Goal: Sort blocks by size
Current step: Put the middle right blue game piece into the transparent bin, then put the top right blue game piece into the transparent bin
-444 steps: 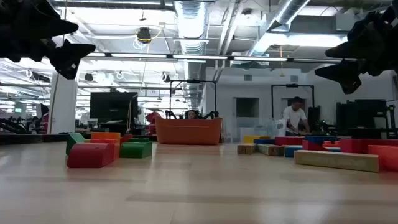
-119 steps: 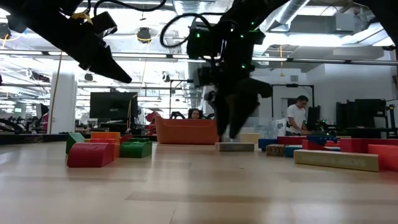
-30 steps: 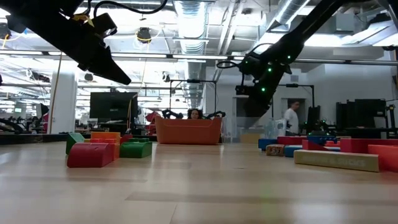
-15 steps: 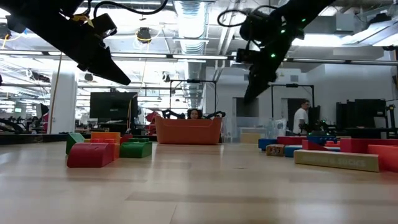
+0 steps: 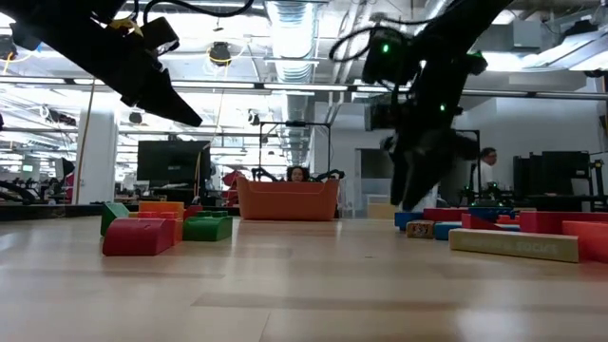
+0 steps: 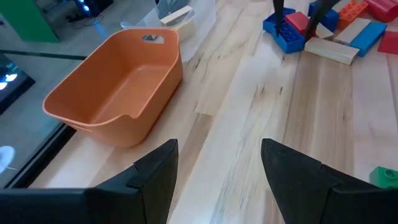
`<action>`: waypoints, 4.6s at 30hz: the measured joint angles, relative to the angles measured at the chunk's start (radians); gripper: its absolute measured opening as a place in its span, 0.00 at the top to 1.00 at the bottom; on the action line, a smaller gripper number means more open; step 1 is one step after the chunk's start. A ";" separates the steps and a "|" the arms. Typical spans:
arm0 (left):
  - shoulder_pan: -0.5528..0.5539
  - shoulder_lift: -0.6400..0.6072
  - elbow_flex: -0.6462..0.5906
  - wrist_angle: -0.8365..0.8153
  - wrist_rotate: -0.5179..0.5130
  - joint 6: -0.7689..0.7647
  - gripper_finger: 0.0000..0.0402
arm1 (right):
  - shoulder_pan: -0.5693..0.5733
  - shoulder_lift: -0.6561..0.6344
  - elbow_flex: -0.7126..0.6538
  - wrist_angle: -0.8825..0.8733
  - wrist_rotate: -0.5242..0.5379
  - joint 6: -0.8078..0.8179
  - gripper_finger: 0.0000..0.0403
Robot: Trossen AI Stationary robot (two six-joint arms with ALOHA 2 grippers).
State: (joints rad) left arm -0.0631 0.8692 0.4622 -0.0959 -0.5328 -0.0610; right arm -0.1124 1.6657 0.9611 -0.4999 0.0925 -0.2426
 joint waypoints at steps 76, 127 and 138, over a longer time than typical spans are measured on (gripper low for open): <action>-0.001 0.000 0.000 -0.050 0.020 -0.046 0.44 | -0.176 0.187 0.180 -0.221 0.069 -0.334 0.37; -0.001 0.000 0.000 -0.048 0.018 -0.049 0.44 | -0.596 0.116 0.268 0.061 -0.012 -0.199 0.56; -0.001 0.000 0.000 -0.049 0.018 -0.056 0.44 | -0.595 0.110 0.290 -0.002 -0.013 -0.173 0.42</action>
State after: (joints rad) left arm -0.0641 0.8696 0.4622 -0.1448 -0.5144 -0.1169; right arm -0.7074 1.7756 1.2515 -0.5019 0.0799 -0.4156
